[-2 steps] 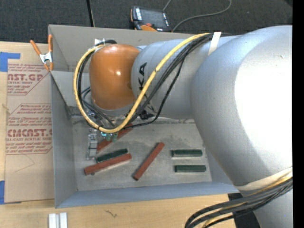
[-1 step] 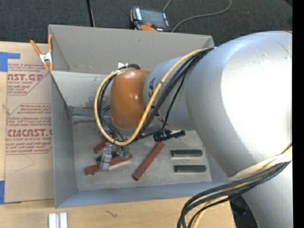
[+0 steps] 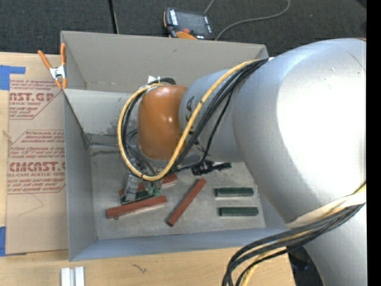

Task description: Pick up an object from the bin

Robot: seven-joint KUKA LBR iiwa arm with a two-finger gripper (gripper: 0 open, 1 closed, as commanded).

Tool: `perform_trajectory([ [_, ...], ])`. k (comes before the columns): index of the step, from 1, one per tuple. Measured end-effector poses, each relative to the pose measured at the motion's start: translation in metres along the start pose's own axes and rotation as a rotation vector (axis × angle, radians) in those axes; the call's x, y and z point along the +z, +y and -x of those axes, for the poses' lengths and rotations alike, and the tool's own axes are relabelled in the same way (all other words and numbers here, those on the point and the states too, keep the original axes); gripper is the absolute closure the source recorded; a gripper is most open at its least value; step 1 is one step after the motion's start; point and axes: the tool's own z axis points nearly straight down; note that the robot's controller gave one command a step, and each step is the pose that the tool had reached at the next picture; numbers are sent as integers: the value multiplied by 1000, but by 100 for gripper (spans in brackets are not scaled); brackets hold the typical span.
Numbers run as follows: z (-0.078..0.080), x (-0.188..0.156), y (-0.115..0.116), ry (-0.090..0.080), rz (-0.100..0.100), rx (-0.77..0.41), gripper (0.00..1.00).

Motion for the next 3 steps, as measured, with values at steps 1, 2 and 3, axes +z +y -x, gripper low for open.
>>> perform_trajectory([
  [1,-1,2,-1,5,-3,0,0],
  [2,-1,1,0,4,-1,0,100],
  [3,-1,2,-1,5,-3,0,0],
])
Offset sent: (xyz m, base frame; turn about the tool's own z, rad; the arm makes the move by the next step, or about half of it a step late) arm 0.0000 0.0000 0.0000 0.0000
